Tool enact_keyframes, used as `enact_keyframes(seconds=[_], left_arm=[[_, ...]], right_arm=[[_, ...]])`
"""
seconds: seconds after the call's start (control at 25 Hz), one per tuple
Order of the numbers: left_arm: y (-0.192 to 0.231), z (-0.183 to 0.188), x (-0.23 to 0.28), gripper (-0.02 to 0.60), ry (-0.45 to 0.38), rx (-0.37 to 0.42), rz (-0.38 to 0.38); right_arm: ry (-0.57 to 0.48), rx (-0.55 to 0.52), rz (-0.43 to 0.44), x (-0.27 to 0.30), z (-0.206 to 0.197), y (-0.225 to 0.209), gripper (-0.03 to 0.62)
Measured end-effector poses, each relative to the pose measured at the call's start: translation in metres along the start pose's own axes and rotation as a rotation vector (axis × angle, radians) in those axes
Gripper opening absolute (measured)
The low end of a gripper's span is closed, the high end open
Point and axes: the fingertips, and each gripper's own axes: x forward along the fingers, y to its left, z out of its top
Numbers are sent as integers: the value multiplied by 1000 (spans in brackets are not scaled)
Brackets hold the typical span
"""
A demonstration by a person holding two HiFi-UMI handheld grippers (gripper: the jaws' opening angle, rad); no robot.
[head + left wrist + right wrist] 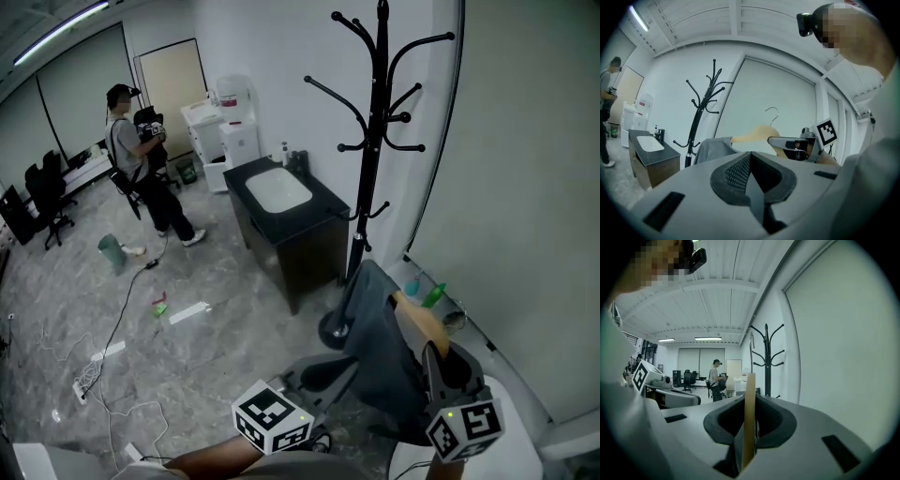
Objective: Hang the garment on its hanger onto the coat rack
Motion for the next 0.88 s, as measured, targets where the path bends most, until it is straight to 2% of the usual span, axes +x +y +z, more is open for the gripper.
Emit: enact_keyframes(seconds=[0.2,0.36,0.64,0.88], left_arm=[[38,12,37,5,-8,-6,-23],[80,25,68,5,-11,-5,-55],[169,52,124,5,0,23,-130],[225,62,155,5,20,21,-174]], right_arm=[[0,-16,-58,38,12,-37,63],[11,-11,-137,75,17,-66,63],[26,-8,-252,171,24,-113,63],[27,-10,-321,233,31,-142,63]])
